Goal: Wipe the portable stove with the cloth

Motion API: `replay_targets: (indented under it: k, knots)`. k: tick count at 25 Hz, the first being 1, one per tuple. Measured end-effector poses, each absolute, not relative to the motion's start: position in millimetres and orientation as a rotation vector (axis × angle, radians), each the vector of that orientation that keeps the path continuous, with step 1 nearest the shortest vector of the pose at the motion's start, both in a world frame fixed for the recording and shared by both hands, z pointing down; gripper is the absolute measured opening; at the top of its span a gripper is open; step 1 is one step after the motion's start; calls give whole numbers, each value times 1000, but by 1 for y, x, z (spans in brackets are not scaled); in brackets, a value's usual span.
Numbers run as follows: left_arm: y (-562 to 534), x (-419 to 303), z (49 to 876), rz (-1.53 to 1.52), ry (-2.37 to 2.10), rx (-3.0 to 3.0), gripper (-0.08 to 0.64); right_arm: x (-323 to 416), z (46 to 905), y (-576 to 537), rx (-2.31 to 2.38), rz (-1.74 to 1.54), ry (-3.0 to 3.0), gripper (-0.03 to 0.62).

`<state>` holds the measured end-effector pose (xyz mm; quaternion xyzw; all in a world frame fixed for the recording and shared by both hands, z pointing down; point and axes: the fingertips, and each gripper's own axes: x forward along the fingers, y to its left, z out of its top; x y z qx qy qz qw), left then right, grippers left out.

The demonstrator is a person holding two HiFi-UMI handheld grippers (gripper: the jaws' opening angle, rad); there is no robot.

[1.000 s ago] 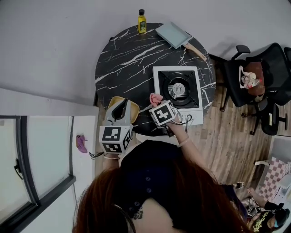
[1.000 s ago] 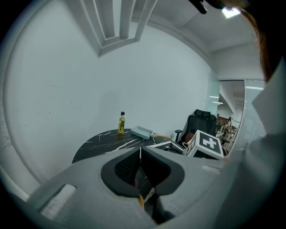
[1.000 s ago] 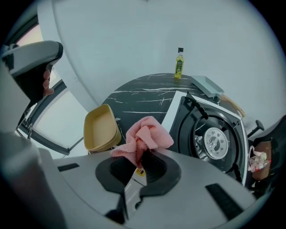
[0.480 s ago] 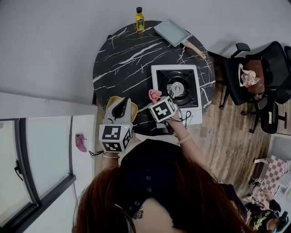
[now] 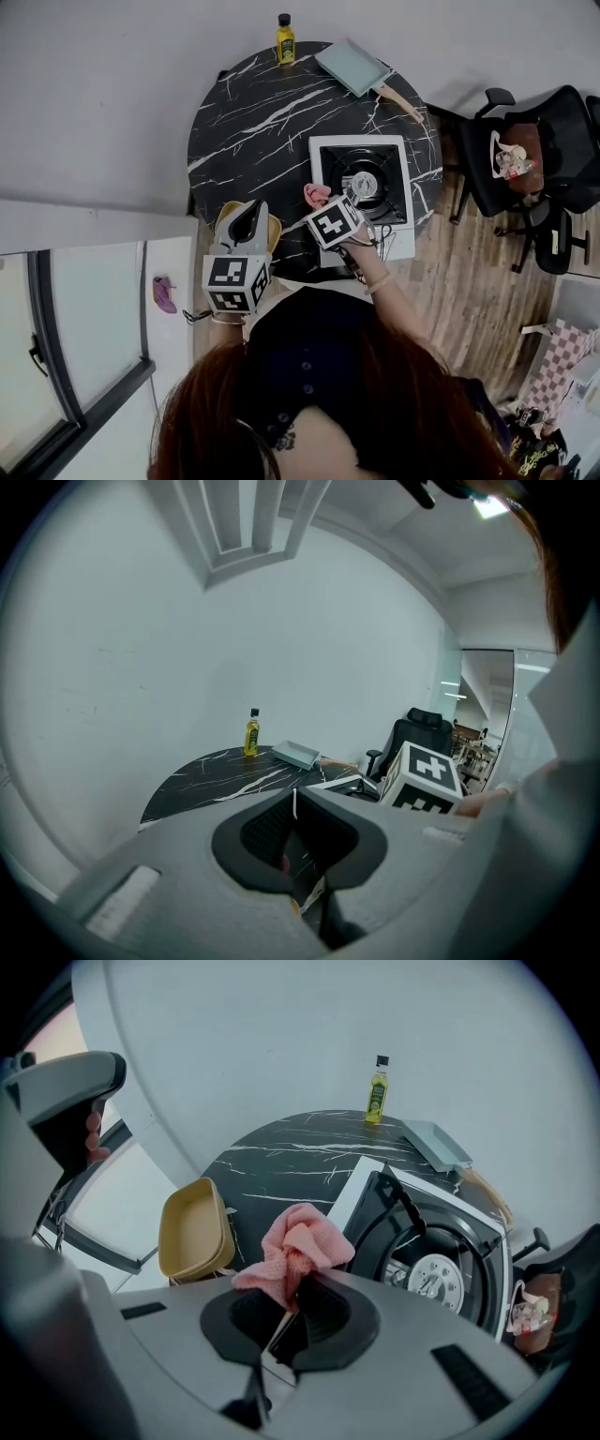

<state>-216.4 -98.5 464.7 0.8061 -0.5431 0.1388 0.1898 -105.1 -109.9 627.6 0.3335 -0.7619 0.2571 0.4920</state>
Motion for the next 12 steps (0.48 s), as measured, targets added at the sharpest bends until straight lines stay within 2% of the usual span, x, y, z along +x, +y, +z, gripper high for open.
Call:
replay_targets:
  k: [12]
  knots:
    - [-111, -208, 471, 388, -1500, 2268, 14, -103, 624, -134, 836, 588, -1850, 32]
